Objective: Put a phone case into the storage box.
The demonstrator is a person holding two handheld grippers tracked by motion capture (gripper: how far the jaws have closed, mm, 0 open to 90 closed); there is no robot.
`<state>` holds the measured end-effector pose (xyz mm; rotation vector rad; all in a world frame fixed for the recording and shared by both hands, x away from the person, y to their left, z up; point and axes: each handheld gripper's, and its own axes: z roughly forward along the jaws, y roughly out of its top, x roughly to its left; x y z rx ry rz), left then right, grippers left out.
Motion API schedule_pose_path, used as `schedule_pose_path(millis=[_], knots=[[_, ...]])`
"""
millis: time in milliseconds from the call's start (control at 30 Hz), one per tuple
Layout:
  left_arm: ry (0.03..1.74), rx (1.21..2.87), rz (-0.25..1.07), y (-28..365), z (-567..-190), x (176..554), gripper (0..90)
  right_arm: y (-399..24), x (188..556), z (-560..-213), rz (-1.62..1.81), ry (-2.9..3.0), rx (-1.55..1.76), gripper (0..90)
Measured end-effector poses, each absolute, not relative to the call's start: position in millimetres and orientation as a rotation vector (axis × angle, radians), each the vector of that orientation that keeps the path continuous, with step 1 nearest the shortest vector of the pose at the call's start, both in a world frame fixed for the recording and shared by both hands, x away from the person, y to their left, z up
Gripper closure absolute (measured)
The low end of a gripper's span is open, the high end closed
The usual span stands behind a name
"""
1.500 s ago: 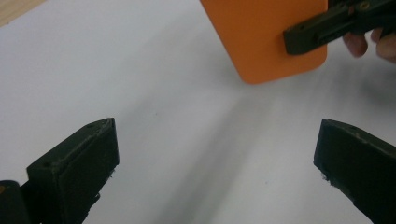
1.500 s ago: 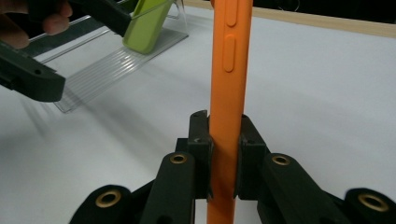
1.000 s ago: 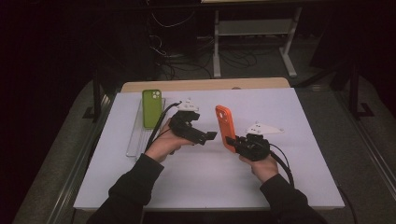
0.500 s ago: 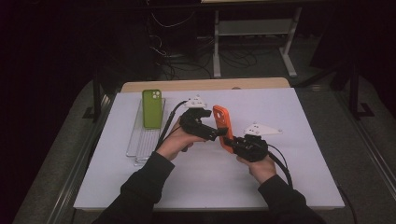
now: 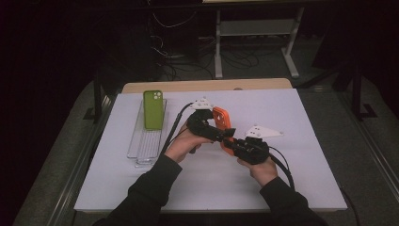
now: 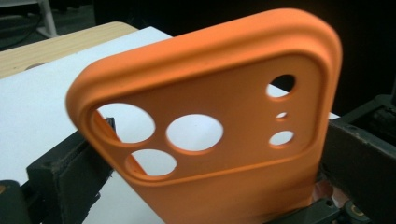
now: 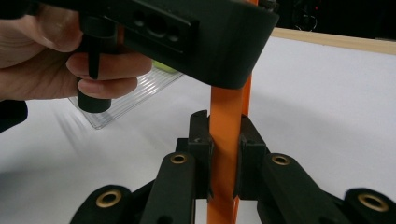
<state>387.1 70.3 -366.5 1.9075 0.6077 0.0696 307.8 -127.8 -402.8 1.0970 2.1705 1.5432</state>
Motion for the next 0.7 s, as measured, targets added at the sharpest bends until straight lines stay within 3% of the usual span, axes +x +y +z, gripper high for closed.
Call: schedule_pose_path(millis=[133, 700], knots=[[0.615, 1.886, 0.083, 71.5, -364.9, 386.4, 6.9, -127.3, 307.5, -403.2, 1.541, 2.175, 1.092, 78.7], [0.622, 1.9, 0.107, 73.3, -363.8, 383.9, 12.8, -122.4, 310.8, -406.3, 1.484, 2.219, 1.064, 77.6]])
